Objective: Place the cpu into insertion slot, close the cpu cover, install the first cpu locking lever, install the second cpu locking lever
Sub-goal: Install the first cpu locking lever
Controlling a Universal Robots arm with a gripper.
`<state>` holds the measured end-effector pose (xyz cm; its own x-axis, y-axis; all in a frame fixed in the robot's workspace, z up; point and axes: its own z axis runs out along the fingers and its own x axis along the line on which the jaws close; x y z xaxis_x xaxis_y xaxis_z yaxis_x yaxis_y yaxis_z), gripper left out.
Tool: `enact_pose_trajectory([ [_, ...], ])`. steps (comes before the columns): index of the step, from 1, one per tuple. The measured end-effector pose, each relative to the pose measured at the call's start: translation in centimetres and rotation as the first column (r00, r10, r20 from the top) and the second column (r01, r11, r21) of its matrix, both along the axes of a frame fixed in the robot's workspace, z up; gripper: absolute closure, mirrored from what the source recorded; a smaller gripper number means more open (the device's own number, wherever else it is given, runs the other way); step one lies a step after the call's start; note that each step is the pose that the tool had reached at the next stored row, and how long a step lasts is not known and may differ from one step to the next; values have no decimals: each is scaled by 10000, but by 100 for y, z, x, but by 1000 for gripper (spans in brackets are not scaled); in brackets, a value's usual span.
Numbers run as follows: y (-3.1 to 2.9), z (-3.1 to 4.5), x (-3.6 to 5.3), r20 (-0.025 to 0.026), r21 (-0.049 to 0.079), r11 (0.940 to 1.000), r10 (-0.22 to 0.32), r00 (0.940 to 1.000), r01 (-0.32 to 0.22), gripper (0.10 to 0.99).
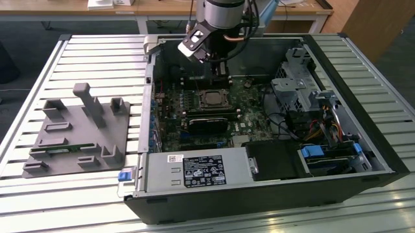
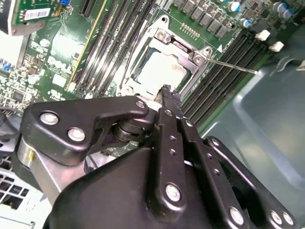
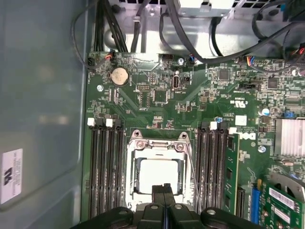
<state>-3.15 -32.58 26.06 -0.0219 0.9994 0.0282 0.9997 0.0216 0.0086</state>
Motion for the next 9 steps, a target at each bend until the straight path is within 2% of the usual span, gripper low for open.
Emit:
enact_pose_trajectory([
  [9, 0, 123, 0, 0, 0, 10000, 8, 10000, -8, 980],
])
